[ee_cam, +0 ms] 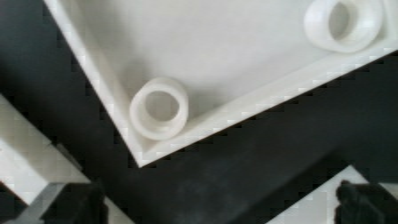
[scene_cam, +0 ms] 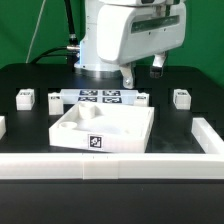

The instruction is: Assemble one leg

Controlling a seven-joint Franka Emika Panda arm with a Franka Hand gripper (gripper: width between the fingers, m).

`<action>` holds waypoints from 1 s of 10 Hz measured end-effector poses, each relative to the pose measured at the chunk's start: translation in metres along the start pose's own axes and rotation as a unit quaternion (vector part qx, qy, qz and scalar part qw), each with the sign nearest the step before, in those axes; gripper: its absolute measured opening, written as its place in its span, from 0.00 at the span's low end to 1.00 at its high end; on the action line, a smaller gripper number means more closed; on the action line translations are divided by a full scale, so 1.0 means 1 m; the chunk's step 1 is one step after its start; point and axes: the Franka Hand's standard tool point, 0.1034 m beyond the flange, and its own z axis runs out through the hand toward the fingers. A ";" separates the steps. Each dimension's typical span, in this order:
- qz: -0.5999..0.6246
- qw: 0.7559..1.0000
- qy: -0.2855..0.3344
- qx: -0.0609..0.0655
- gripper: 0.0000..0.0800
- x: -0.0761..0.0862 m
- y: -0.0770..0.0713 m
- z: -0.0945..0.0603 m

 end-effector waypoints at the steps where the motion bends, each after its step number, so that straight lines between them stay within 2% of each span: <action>1: -0.020 1.000 0.002 -0.001 0.81 -0.004 -0.009 0.006; 3: -0.067 0.998 -0.005 0.004 0.81 -0.013 -0.021 0.018; 7: -0.073 0.997 -0.008 0.006 0.81 -0.016 -0.022 0.020; 8: -0.093 0.996 -0.003 0.001 0.81 -0.018 -0.021 0.022; 9: -0.121 0.993 0.006 -0.008 0.81 -0.029 -0.025 0.030; 10: -0.135 0.991 0.011 -0.012 0.81 -0.042 -0.033 0.039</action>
Offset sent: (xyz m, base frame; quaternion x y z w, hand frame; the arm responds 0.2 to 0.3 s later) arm -0.0223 -0.0092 -0.0164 0.0124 -0.0127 -0.1054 0.9943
